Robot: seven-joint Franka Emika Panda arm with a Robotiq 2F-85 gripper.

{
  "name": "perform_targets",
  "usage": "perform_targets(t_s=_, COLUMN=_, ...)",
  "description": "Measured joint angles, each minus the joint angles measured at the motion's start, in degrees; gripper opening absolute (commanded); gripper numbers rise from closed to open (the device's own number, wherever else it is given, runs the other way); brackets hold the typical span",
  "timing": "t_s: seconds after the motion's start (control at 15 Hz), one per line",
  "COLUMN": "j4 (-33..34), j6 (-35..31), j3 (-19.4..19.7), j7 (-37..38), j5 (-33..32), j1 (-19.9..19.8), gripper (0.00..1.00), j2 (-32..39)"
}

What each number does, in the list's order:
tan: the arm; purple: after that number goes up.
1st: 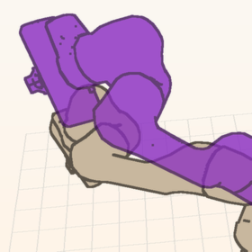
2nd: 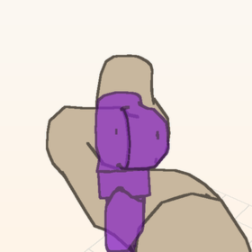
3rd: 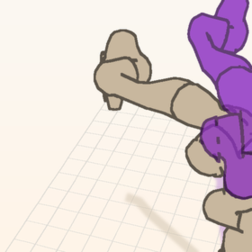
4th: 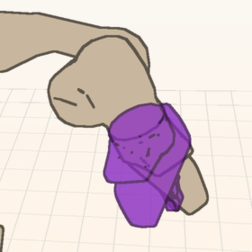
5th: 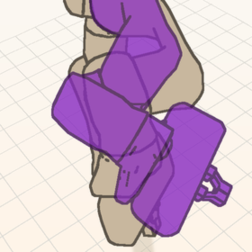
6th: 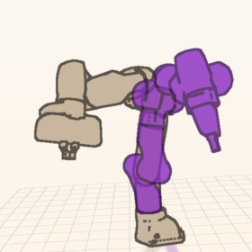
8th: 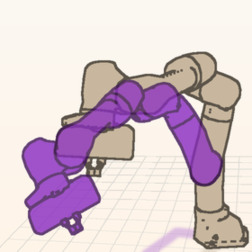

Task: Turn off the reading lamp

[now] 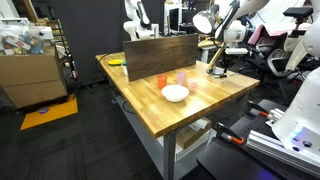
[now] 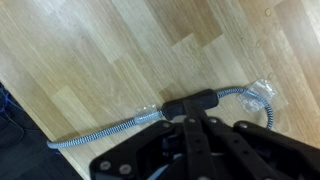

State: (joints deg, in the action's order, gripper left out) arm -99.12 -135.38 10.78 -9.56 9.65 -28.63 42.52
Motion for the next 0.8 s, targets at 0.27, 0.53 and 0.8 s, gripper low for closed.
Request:
perform_targets(t_s=0.27, j4=0.0, j6=0.8, j3=0.0, j7=0.0, j5=-0.1, j1=0.0, gripper=0.00, j2=0.3)
perform_targets(t_s=0.53, j4=0.4, j6=0.8, j3=0.1, j7=-0.1, j5=-0.1, j1=0.0, gripper=0.00, j2=0.6)
perform_targets(t_s=0.8, j4=1.9, j6=1.1, j3=0.0, j7=-0.2, j5=-0.2, j1=0.0, gripper=0.00, j2=1.2)
